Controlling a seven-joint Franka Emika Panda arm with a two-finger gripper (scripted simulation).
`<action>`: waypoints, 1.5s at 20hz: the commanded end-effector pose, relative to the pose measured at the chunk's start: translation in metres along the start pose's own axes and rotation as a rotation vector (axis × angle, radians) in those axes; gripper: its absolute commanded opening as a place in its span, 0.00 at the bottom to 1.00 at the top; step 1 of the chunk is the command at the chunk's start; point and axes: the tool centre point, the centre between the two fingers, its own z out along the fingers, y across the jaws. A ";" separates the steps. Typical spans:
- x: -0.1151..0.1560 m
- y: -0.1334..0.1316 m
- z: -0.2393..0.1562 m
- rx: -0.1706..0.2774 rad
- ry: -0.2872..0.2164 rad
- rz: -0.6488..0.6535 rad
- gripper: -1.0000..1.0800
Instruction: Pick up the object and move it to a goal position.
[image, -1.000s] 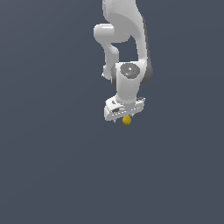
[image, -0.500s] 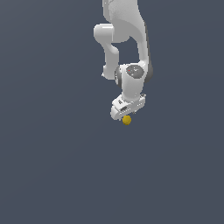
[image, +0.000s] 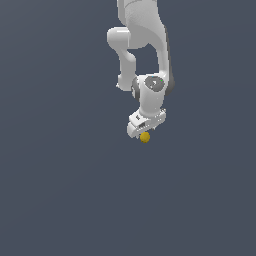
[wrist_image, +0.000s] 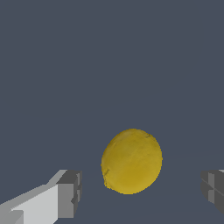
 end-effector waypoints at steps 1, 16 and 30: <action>-0.001 0.000 0.008 0.000 -0.001 -0.001 0.96; -0.001 -0.001 0.044 0.000 0.000 -0.005 0.00; 0.004 0.000 0.036 -0.001 0.000 -0.004 0.00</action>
